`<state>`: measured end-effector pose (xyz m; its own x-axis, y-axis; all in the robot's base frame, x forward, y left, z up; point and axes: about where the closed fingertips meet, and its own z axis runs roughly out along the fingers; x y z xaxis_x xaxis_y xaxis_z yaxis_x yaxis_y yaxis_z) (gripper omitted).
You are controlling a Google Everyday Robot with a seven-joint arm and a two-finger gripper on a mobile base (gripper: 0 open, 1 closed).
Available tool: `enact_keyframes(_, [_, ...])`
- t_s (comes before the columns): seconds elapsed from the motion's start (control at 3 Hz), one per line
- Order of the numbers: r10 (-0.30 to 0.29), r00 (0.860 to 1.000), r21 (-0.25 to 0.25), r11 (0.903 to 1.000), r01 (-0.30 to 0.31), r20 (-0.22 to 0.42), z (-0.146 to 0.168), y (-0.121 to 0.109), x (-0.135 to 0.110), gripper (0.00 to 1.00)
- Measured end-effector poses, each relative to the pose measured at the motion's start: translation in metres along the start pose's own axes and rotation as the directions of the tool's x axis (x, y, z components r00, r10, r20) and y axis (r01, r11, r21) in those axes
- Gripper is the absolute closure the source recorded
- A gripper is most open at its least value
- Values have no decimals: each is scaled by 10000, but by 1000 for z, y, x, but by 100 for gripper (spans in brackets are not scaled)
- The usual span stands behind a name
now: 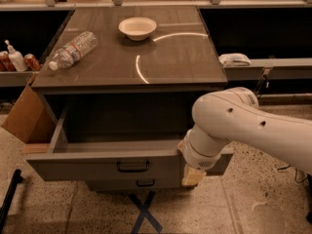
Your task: Open top drawer
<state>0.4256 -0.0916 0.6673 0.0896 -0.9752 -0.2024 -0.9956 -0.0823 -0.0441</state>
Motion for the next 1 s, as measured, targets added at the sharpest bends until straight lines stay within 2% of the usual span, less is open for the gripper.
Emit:
enact_keyframes(0.33, [-62, 10000, -23, 10000, 62, 65, -4, 13, -4, 49])
enact_keyframes(1.0, [-84, 10000, -3, 10000, 84, 29, -5, 13, -4, 3])
